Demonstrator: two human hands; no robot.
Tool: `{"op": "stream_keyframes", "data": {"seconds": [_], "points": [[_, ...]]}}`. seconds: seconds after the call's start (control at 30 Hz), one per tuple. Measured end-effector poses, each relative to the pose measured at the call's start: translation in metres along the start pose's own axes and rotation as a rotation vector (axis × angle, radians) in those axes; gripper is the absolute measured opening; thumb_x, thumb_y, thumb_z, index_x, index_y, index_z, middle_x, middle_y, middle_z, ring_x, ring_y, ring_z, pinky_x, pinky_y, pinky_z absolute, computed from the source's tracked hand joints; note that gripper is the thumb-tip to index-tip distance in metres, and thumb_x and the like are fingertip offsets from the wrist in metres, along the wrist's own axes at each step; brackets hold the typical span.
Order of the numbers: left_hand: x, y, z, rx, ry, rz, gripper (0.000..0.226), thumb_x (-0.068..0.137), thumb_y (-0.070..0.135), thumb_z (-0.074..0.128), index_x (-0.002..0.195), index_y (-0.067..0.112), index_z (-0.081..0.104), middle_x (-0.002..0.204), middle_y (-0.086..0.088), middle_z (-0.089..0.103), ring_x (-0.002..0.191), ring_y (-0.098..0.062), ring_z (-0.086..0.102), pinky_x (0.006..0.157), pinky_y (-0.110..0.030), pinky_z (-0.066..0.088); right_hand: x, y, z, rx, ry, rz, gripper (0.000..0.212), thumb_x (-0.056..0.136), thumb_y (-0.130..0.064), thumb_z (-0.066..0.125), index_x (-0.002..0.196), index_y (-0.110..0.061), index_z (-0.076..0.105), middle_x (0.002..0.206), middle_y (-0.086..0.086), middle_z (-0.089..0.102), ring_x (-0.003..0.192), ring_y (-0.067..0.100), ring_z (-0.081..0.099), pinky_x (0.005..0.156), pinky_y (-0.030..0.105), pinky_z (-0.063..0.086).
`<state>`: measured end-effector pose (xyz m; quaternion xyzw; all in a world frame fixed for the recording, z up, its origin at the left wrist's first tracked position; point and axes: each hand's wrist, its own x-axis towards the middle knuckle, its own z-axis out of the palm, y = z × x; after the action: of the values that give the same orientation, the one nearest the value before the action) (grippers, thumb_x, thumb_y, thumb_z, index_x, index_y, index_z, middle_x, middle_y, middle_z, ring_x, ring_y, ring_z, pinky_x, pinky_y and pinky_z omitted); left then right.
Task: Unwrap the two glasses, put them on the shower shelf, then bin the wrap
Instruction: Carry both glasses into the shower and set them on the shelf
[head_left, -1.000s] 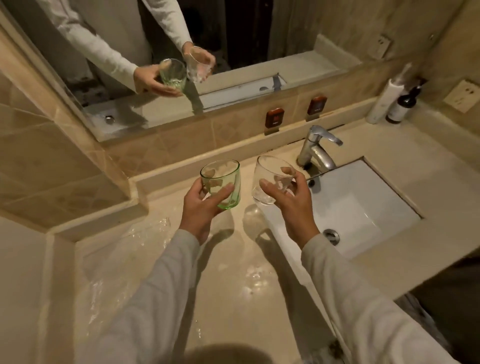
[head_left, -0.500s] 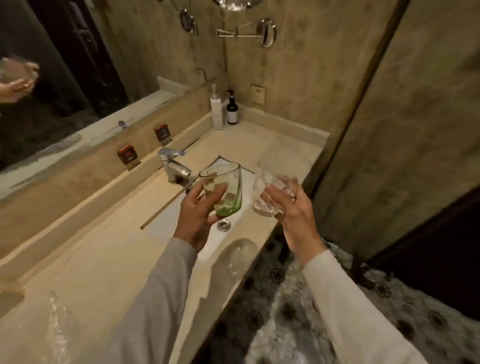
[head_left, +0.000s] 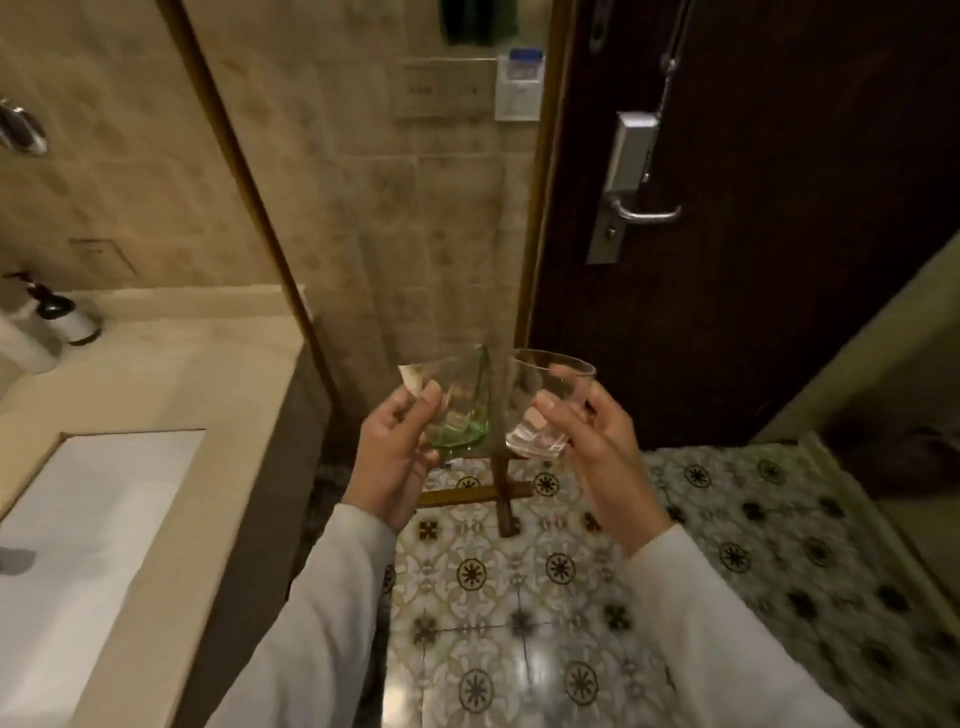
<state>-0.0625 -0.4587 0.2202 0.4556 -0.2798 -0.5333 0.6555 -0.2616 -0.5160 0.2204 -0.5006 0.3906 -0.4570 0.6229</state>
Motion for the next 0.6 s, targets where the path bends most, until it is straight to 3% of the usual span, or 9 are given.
{"op": "stream_keyframes", "data": {"seconds": [0.03, 0.13, 0.37, 0.43, 0.5, 0.6], "points": [[0.007, -0.007, 0.02, -0.009, -0.036, -0.021, 0.034, 0.074, 0.042, 0.082, 0.1, 0.023, 0.074, 0.07, 0.01, 0.07, 0.06, -0.001, 0.065, 0.047, -0.018, 0.051, -0.002, -0.005, -0.02, -0.003, 0.033, -0.014, 0.063, 0.07, -0.052, 0.086, 0.124, -0.028, 0.065, 0.11, 0.002, 0.077, 0.108, 0.022, 0.072, 0.097, 0.045, 0.055], [0.024, -0.025, 0.074, -0.01, -0.131, -0.085, 0.051, 0.069, 0.044, 0.085, 0.107, 0.013, 0.071, 0.101, -0.011, 0.076, 0.093, -0.025, 0.073, 0.077, -0.042, 0.061, -0.006, -0.016, -0.07, -0.006, 0.135, -0.051, 0.062, 0.073, -0.052, 0.084, 0.126, -0.028, 0.064, 0.114, 0.001, 0.077, 0.106, 0.021, 0.073, 0.09, 0.039, 0.059], [0.078, -0.062, 0.174, -0.002, -0.34, -0.235, 0.066, 0.058, 0.052, 0.089, 0.113, 0.021, 0.072, 0.11, -0.009, 0.075, 0.101, -0.026, 0.072, 0.075, -0.041, 0.06, -0.005, -0.035, -0.157, 0.005, 0.406, -0.089, 0.058, 0.076, -0.042, 0.081, 0.128, -0.025, 0.063, 0.109, -0.001, 0.078, 0.101, 0.016, 0.075, 0.075, 0.02, 0.059], [0.098, -0.071, 0.201, 0.004, -0.414, -0.266, 0.059, 0.06, 0.051, 0.089, 0.11, 0.024, 0.074, 0.11, -0.009, 0.076, 0.101, -0.025, 0.073, 0.073, -0.038, 0.06, 0.0, -0.04, -0.175, 0.009, 0.488, -0.1, 0.06, 0.075, -0.042, 0.081, 0.129, -0.023, 0.062, 0.108, -0.003, 0.078, 0.1, 0.015, 0.075, 0.075, 0.023, 0.06], [0.12, -0.078, 0.23, 0.017, -0.504, -0.293, 0.054, 0.064, 0.051, 0.086, 0.109, 0.024, 0.075, 0.111, -0.009, 0.076, 0.102, -0.025, 0.073, 0.073, -0.037, 0.06, 0.006, -0.047, -0.194, 0.005, 0.568, -0.112, 0.062, 0.073, -0.043, 0.08, 0.129, -0.022, 0.062, 0.11, -0.002, 0.077, 0.103, 0.018, 0.075, 0.085, 0.033, 0.06], [0.152, -0.088, 0.273, 0.039, -0.618, -0.319, 0.066, 0.065, 0.054, 0.085, 0.119, 0.019, 0.069, 0.115, -0.011, 0.074, 0.107, -0.026, 0.071, 0.076, -0.038, 0.06, 0.019, -0.063, -0.218, -0.014, 0.68, -0.15, 0.06, 0.071, -0.044, 0.081, 0.126, -0.023, 0.065, 0.116, 0.004, 0.075, 0.108, 0.021, 0.073, 0.096, 0.042, 0.056]]}}
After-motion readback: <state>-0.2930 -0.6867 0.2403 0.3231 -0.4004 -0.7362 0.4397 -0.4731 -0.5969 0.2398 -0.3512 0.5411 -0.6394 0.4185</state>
